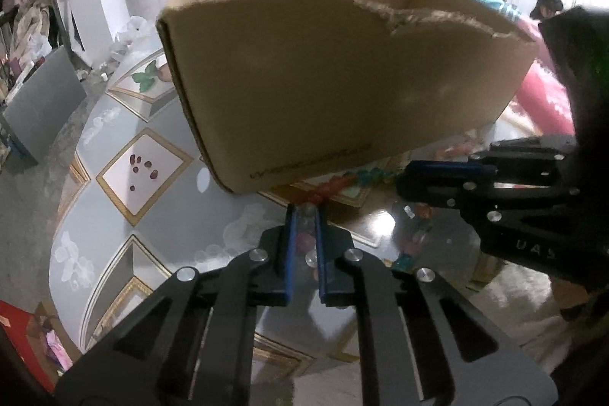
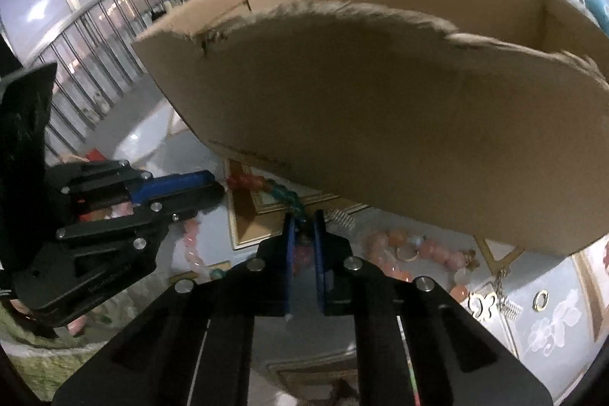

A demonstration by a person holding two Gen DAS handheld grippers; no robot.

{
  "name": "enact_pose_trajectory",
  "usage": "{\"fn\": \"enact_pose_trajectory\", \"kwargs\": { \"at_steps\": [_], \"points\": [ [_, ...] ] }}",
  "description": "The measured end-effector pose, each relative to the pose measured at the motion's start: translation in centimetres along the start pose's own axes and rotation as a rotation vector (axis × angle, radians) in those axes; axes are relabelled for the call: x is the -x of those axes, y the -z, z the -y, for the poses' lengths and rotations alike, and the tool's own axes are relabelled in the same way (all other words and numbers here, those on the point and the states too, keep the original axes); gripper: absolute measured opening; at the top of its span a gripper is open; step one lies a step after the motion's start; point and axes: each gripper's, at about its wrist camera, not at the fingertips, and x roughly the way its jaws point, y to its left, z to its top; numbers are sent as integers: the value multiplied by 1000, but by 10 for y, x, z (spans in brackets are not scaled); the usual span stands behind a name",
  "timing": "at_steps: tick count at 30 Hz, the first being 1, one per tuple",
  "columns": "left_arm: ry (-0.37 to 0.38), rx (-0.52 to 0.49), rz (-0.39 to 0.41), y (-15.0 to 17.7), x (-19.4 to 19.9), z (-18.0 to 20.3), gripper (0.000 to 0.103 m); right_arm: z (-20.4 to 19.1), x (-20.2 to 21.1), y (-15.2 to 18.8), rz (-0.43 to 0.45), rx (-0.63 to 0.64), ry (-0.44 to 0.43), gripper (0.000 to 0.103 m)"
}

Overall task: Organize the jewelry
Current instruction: 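Lift the bead bracelet into the box and open both tools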

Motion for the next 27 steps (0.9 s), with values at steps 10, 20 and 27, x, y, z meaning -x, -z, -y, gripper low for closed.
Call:
{"fn": "enact_pose_trajectory", "kwargs": {
  "at_steps": [10,20,27],
  "points": [
    [32,0,80,-4,53,17,8,-5,52,9,100,-11,-80,10],
    [123,-48,292,-64,129,30,8,-19,118,-44,292,69,-124,10],
    [88,-83,313,-122,106,24,8,1,107,-100,303,61,-94,10]
  ]
}}
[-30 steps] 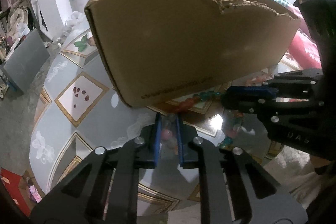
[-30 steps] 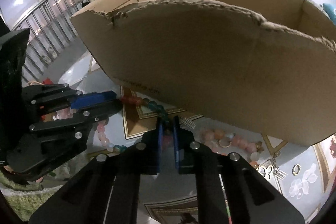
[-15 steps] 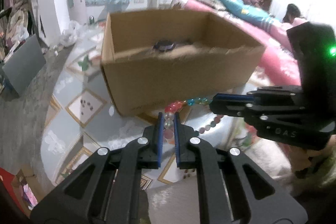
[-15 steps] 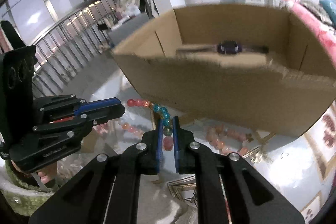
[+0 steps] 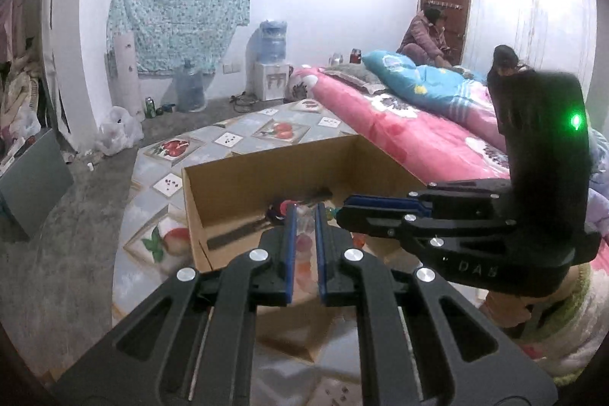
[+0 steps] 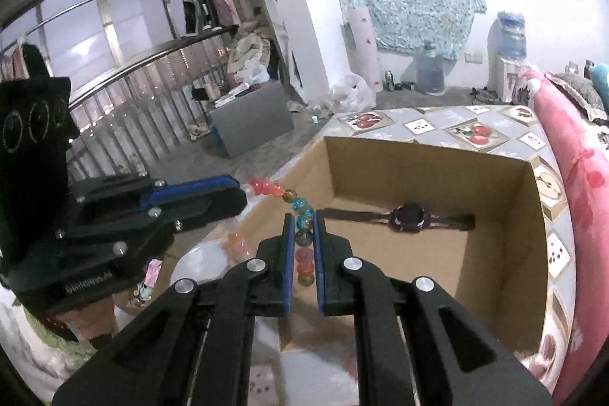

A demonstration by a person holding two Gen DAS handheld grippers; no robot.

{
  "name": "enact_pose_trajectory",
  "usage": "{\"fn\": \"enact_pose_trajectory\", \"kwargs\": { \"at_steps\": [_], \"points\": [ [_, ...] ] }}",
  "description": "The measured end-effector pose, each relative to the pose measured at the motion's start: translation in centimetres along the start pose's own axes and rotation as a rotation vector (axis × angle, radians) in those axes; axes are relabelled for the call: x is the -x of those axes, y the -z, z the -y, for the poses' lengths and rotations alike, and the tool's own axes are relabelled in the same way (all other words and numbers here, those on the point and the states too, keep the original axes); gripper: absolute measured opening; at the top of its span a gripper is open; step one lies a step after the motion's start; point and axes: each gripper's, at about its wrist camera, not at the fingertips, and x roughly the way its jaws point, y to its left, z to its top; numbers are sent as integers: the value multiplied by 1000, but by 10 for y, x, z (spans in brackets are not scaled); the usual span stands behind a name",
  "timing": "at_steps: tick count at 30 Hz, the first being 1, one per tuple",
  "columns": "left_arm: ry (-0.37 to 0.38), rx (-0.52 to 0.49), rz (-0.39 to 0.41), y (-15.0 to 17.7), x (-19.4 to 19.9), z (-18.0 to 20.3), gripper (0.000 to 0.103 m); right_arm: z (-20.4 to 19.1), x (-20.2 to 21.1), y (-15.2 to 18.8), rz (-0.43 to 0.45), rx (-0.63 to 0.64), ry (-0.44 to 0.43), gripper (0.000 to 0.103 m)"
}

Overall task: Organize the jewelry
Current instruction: 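Lift the bead bracelet into the box and open both tools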

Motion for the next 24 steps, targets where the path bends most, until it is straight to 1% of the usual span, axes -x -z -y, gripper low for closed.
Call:
{"fn": "enact_pose_trajectory", "kwargs": {
  "at_steps": [3,4,8,10,11,13,17,21,23,24],
  "points": [
    [-15,11,-60,-6,-30,-11,8,17,-30,-14,-66,-47,2,10],
    [-22,15,-85,-7,-40,-16,8,25,-45,-17,-104,-72,-7,10],
    [-49,42,-172,2,-72,-34,8,40,-83,-15,-230,-128,-29,10],
    [-99,36,-211,7,-87,-40,9,44,-104,-10,-297,-137,-13,10],
    [-118,30,-212,10,-90,-42,9,45,-110,-10,-309,-134,1,10],
    [-139,22,-206,11,-92,-44,16,50,-117,-8,-311,-127,17,11],
    [-163,31,-165,13,-86,-47,17,57,-108,-7,-259,-147,-8,11],
    [-169,49,-119,14,-71,-46,17,61,-85,-6,-190,-155,-22,11],
    [-152,53,-91,15,-59,-41,19,61,-62,-4,-139,-158,-44,11],
    [-142,52,-76,17,-52,-38,21,60,-53,-2,-119,-155,-47,11]
  ]
}}
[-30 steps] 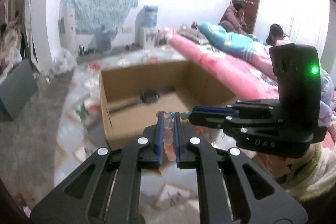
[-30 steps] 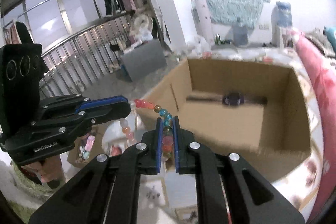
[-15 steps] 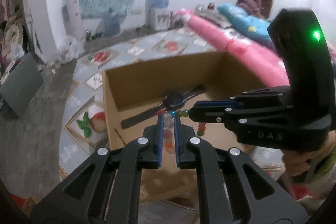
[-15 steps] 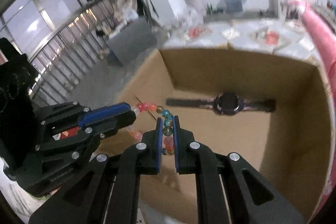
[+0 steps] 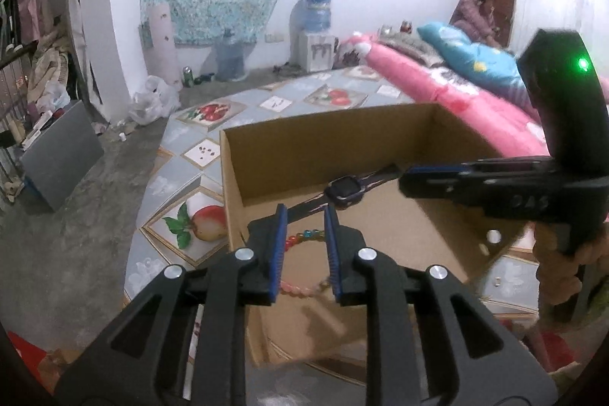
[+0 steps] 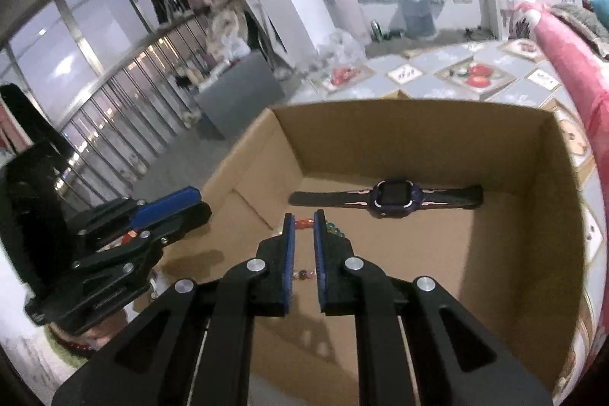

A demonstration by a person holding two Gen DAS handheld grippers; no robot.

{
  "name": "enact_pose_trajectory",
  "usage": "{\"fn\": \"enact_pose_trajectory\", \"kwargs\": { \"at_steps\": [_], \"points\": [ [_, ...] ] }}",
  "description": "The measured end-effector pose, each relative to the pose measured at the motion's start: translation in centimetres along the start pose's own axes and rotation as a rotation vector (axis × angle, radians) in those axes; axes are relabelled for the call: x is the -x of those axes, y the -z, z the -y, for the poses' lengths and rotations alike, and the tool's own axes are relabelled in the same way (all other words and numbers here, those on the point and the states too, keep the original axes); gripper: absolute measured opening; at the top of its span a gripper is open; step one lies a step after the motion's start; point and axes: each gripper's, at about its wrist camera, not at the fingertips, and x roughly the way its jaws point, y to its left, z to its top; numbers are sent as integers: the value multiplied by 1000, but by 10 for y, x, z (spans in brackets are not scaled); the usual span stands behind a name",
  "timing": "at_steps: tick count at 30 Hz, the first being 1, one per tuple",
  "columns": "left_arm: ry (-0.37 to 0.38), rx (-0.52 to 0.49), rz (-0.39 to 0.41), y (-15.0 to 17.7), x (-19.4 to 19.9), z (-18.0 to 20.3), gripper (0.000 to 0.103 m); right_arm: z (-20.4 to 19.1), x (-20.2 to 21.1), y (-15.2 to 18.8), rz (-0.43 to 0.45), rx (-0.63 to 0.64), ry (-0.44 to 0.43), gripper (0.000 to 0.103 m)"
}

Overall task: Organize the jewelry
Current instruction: 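Lift the bead bracelet into the box and open both tools, then grasp the pink bead bracelet beside the box with the left tool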

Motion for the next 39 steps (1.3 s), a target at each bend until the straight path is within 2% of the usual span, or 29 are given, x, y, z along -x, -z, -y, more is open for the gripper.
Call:
{"fn": "enact_pose_trajectory", "kwargs": {
  "at_steps": [4,8,12,19,24,30,35,36,38,39],
  "points": [
    [59,-16,57,17,32,13,33,-3,59,28,123,37,-11,11],
    [150,-45,70,47,57,34,43,5,108,73,199,30,18,34],
    [213,-54,19,75,56,52,47,16,117,112,147,-18,99,38],
    [253,-17,-107,106,12,73,47,37,89,167,-13,-152,181,38],
    [273,-139,-112,112,-6,102,47,47,72,176,-73,-182,245,38],
    [284,-296,-147,113,-31,138,47,62,66,174,-76,-225,264,38],
    [265,-396,-195,117,-47,155,31,70,63,174,-64,-250,243,38],
    [248,-410,-185,118,-48,156,28,71,62,174,-64,-250,243,38],
    [260,-430,-197,119,-50,158,20,72,61,174,-61,-250,241,38],
    [272,-427,-202,119,-50,158,12,72,60,174,-60,-250,240,38]
  ]
}}
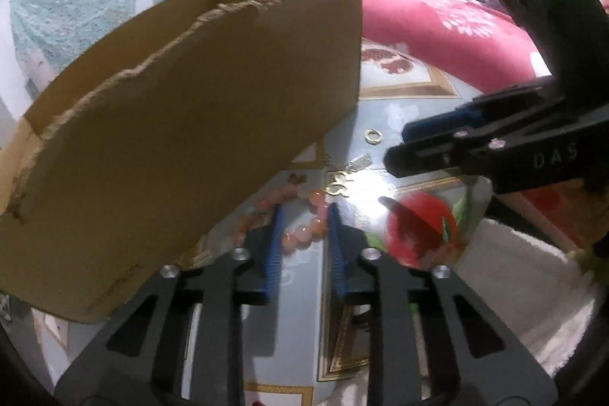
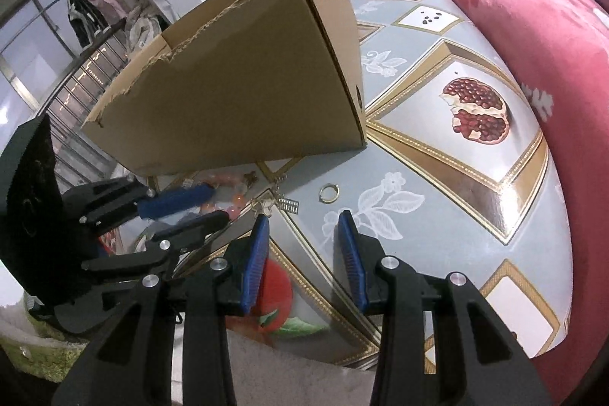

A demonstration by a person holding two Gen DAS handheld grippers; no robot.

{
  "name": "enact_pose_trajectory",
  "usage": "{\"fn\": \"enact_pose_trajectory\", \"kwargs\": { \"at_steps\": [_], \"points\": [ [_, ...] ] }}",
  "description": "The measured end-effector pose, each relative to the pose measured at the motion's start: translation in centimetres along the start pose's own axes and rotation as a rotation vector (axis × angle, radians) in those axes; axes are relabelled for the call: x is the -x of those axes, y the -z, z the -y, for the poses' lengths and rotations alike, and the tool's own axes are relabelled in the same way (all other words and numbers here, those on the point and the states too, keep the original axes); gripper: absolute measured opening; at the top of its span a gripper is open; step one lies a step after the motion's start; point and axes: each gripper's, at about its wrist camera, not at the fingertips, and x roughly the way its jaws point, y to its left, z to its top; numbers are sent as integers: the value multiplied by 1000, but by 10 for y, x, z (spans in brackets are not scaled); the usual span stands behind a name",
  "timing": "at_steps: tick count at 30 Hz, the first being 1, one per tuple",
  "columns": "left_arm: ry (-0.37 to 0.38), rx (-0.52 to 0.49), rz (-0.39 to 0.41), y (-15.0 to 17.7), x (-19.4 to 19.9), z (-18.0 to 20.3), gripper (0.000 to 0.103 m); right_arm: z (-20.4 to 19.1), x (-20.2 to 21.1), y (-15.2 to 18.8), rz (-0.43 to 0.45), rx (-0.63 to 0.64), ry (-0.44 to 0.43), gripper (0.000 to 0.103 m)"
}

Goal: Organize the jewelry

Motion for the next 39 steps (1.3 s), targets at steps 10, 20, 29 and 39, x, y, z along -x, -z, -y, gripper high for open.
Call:
{"fn": "enact_pose_trajectory", "kwargs": {
  "at_steps": [10,20,29,39],
  "points": [
    [13,107,145,-5,36,-21,8,-1,1,2,4,-6,-10,38],
    [193,593,197,40,48,-102,8,-2,0,2,2,-4,-5,38],
    [90,713,159,75,43,-122,8,-3,-1,1,1,-4,7,38],
    [2,675,151,85,65,-124,14,-5,-2,0,1,3,25,38]
  ]
}}
